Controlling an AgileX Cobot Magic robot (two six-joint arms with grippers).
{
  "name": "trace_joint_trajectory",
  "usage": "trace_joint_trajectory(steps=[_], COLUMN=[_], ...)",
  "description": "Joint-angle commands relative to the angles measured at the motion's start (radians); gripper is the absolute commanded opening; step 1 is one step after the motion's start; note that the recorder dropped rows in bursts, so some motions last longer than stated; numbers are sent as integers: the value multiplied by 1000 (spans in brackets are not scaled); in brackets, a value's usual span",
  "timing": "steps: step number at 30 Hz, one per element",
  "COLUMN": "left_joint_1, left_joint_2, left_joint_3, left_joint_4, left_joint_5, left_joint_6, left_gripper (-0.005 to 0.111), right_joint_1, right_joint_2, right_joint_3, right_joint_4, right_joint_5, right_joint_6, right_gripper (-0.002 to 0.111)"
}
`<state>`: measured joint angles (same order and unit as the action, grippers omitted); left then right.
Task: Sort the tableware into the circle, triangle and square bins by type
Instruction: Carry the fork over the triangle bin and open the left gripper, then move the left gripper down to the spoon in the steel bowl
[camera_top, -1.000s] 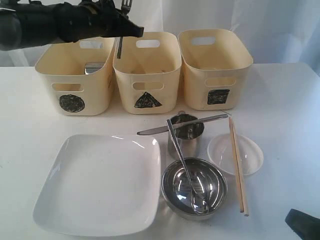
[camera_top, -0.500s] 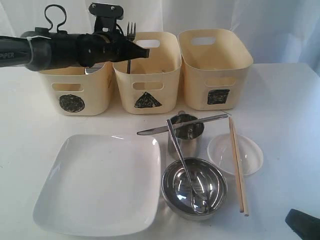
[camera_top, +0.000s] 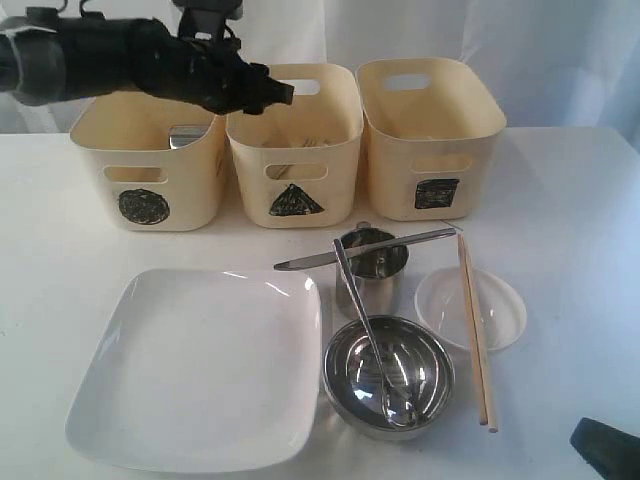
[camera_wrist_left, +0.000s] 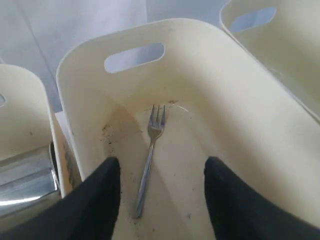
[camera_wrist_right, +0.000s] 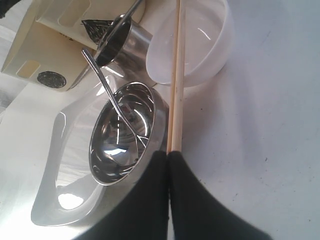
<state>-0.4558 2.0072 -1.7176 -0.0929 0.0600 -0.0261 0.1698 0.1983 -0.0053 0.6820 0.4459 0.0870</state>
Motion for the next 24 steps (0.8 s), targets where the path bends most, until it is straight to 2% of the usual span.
trace_joint_trajectory(steps=[1,7,14,20,24], left_joint_1=[2,2,-5,-15,-35], left_joint_2=[-112,-194,-227,-249,-250], left_joint_3=[-6,-6,-6,-4,38], left_joint_4=[-2,-2,-53,-281,-356], left_joint_5=[203,567,844,953,985], left_joint_6=[56,59,112,186,210], left_gripper=[55,55,54,49,49], right_joint_1=[4,4,4,4,4], right_joint_2=[-7,-7,-7,-7,-7], right_joint_3=[5,5,5,5,5], right_joint_4=[-3,-3,-3,-3,-3], right_joint_5=[-5,-5,-5,-5,-5], right_joint_6=[1,1,1,1,1], right_gripper=[0,0,0,0,0])
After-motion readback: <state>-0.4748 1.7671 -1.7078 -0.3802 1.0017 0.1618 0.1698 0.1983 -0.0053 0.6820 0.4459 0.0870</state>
